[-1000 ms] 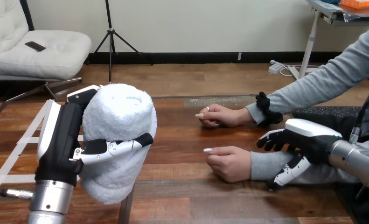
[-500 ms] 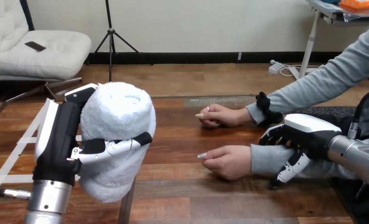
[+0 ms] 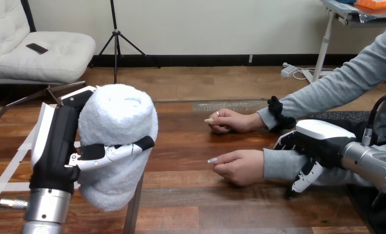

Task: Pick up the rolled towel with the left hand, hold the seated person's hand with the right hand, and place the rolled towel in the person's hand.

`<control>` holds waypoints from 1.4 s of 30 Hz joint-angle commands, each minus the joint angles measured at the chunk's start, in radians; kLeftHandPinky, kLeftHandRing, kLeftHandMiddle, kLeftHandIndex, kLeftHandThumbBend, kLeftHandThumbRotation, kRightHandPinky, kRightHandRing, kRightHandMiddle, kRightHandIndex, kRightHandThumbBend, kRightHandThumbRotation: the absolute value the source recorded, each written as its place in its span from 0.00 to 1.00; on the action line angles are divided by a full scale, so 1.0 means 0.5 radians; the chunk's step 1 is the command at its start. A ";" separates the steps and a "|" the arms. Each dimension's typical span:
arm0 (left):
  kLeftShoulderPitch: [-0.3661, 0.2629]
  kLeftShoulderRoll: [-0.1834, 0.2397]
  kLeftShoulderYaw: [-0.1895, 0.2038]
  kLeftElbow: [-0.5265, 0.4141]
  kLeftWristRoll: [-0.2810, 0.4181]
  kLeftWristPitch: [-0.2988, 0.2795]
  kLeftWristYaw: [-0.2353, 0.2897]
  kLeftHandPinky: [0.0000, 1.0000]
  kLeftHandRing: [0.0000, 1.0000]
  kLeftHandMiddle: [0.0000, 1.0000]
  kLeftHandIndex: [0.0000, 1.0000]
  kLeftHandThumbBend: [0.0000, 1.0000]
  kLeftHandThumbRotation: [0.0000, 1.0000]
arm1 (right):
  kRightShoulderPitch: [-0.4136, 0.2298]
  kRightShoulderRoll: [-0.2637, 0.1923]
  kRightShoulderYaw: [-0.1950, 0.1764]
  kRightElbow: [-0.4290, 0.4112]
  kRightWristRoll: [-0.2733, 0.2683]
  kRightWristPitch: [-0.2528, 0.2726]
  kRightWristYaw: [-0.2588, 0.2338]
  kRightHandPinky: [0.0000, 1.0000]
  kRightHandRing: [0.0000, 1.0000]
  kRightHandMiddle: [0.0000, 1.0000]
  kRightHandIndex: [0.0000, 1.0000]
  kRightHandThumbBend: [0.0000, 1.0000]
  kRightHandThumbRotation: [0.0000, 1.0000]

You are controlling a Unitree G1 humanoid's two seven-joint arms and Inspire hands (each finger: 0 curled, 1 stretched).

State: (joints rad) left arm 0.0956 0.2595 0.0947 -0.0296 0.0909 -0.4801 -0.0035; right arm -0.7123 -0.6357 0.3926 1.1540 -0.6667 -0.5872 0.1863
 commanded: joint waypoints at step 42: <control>-0.066 -0.027 0.027 -0.129 -0.055 -0.064 -0.031 0.35 0.37 0.41 0.42 0.66 0.00 | -0.131 0.029 0.058 0.034 0.007 -0.094 -0.139 0.35 0.40 0.46 0.47 0.71 0.03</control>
State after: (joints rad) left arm 0.1050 0.2569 0.0952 -0.0297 0.0848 -0.4801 -0.0208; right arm -0.7123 -0.6324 0.4253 1.1674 -0.6752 -0.6204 0.1422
